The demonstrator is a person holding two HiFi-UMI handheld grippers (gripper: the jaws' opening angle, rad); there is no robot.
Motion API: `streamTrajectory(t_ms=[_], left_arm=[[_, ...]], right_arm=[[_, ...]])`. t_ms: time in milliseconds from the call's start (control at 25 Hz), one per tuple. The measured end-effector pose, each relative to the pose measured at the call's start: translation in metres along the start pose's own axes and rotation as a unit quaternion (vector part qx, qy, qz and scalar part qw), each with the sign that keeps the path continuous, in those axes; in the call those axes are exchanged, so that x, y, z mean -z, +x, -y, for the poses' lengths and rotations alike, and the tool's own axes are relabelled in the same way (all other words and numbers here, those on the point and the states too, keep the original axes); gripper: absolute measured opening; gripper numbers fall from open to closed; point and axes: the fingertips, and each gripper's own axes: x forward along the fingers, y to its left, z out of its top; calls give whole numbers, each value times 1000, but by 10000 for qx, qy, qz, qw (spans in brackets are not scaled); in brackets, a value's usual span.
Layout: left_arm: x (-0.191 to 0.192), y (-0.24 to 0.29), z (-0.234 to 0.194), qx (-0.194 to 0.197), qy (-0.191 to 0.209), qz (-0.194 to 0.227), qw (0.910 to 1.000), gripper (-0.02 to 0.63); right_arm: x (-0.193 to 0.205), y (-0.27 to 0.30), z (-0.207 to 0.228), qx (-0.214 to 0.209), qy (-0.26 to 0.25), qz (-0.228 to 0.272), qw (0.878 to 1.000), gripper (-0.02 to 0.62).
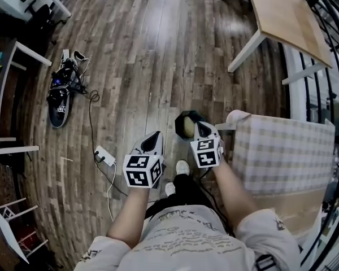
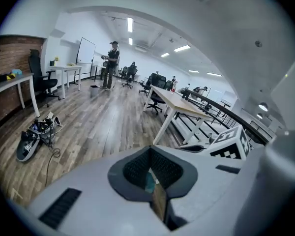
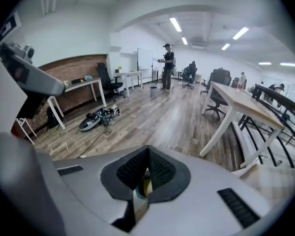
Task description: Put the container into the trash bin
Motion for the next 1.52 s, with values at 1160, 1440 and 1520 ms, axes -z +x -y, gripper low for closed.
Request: streamTrajectory(t_ms=[1160, 1440, 1520], left_arm=[[-132, -163, 131, 714, 1152, 2187, 9663, 6], [-130, -171, 136, 726, 1234, 2177, 9655, 6], [-130, -172, 137, 713, 1229, 2191, 9653, 6]], right_arm=[[-186, -299, -31, 413, 350, 3394, 9391, 2], [-183, -305, -28, 477, 428, 3393, 9385, 2], [-184, -305, -29, 473, 416, 3397, 9384, 2]])
